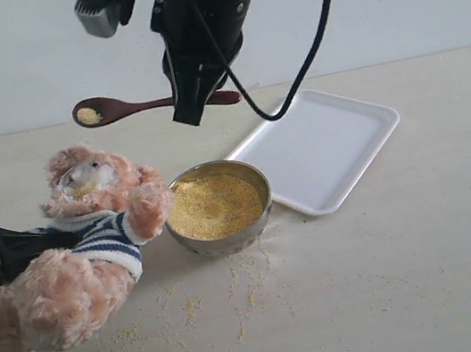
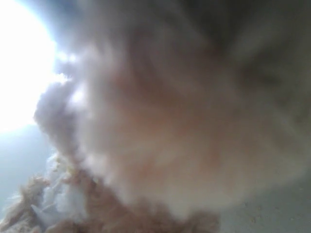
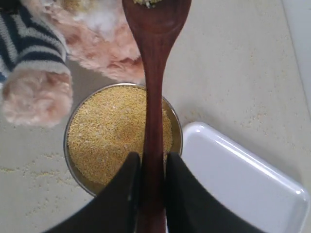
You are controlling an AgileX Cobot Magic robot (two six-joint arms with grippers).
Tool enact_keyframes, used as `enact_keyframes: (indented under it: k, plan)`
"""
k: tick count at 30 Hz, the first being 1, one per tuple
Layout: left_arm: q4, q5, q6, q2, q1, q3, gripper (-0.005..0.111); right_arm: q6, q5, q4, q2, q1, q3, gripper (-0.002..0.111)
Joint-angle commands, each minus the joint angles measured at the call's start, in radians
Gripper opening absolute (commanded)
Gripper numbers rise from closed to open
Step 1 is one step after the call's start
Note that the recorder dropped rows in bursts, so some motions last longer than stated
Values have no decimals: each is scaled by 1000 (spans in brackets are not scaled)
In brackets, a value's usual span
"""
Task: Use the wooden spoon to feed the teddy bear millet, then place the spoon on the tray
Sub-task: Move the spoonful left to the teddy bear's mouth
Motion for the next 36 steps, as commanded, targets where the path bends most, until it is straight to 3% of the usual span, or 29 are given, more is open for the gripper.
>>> enact_keyframes:
  k: [1,13,20,36]
  plan:
    - [-11,28,-4,2,1,5,5,-8,-33,-19,15,36,-6,0]
    - [-11,28,-4,2,1,5,5,-6,-73,-202,25,150,-6,0]
    - [-11,31,-4,2,1,5,5,52,-35,-348,34,170,-4,0]
    - [-11,42,-4,2,1,3,5,102,-34,-439,36,210,-4,0]
